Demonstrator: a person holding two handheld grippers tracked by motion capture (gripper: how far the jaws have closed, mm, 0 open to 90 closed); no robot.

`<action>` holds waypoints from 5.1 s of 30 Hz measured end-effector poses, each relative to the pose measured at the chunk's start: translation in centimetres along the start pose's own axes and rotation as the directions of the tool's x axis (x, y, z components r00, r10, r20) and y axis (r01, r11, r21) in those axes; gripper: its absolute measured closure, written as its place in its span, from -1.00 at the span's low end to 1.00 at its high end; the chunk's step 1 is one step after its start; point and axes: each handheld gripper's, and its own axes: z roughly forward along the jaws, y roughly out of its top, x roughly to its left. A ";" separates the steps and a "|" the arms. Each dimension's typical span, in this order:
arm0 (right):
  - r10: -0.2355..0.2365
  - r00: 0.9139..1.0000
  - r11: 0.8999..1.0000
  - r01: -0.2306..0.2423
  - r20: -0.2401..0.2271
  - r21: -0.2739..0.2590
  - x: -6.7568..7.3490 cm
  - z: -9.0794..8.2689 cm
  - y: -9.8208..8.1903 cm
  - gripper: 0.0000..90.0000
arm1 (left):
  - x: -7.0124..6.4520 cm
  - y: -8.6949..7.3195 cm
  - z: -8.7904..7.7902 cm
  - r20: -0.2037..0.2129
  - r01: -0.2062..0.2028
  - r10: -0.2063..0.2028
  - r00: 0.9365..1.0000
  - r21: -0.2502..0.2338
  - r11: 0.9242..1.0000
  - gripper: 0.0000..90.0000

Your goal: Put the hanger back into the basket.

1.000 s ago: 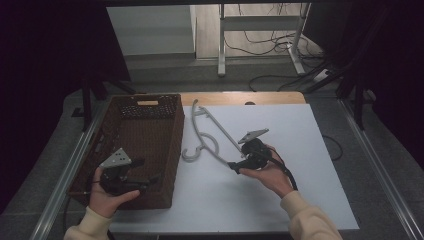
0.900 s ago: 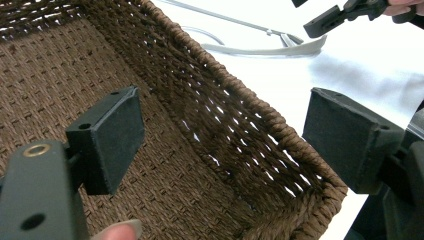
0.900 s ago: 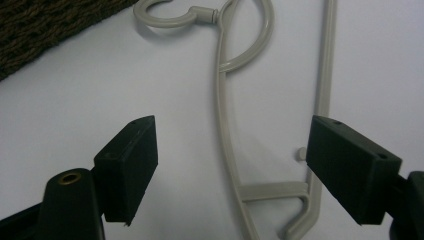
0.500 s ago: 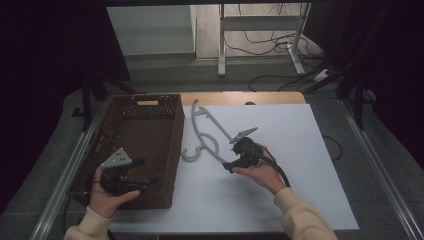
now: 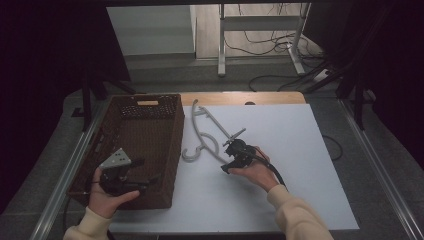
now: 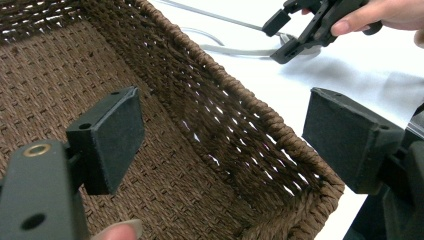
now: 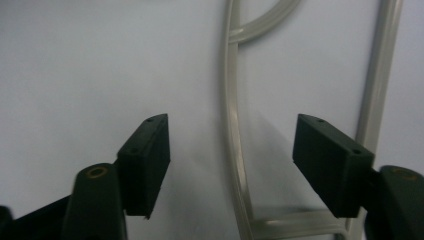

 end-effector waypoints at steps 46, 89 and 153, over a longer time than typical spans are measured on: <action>0.113 0.970 0.976 -0.149 -0.216 -0.159 -4.1 -6.9 -0.4 0.85 | 0.1 0.0 -0.2 -0.009 -0.001 0.001 1.000 -0.006 1.000 -0.63; 0.195 0.944 0.903 -0.279 -0.266 -0.328 -0.8 -12.2 -7.8 0.85 | -0.9 0.6 0.1 0.027 0.001 -0.001 1.000 -0.027 1.000 -0.62; 0.136 0.940 0.841 -0.277 -0.314 -0.465 3.1 -12.0 -7.6 0.84 | -7.5 8.3 11.9 0.398 0.123 -0.075 0.914 -0.096 0.988 -0.49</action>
